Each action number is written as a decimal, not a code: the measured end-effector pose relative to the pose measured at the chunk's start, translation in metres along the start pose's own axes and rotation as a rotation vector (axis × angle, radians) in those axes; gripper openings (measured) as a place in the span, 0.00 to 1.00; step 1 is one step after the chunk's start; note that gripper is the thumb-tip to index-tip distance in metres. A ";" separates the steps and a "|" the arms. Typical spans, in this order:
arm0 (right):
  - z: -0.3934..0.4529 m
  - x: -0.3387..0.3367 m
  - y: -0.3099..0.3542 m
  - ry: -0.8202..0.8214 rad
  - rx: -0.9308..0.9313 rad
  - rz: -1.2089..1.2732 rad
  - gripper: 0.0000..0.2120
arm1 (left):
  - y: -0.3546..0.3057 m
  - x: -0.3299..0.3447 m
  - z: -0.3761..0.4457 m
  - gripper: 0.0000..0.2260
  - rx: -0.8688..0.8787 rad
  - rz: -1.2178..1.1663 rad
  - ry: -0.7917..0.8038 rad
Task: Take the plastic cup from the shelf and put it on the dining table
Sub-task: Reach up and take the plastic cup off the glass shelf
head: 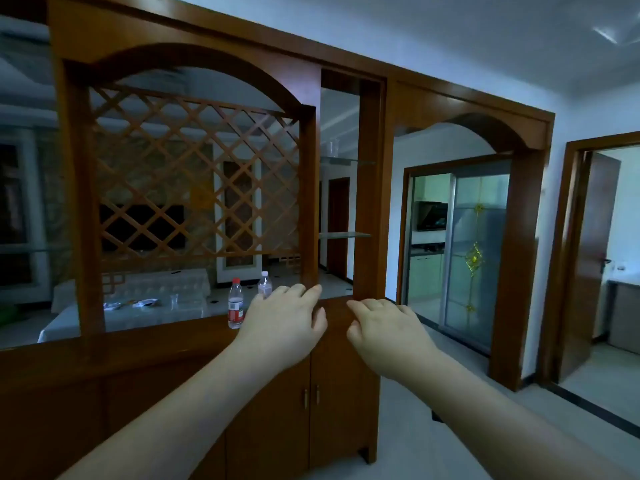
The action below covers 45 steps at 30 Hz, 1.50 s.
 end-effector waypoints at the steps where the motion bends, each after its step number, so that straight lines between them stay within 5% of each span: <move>1: 0.001 0.002 -0.001 -0.008 0.003 -0.005 0.24 | 0.000 0.004 0.002 0.23 0.006 -0.004 0.000; 26: 0.114 0.068 -0.225 -0.125 0.017 -0.121 0.27 | -0.119 0.165 0.194 0.27 0.140 0.059 -0.055; 35: 0.185 0.120 -0.225 -0.067 -0.037 -0.021 0.27 | -0.074 0.211 0.246 0.26 0.014 0.027 0.025; 45: 0.305 0.189 -0.177 -0.050 -0.088 -0.037 0.26 | 0.027 0.246 0.314 0.23 0.000 0.000 -0.072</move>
Point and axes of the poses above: each hand's wrist, its own z-axis towards the middle knuckle, its own x-axis out of the palm, y = z × x, the point moved 9 cm from there along z, towards the middle knuckle, and after that the axes turned 3 degrees about -y, right-handed, at the moved point
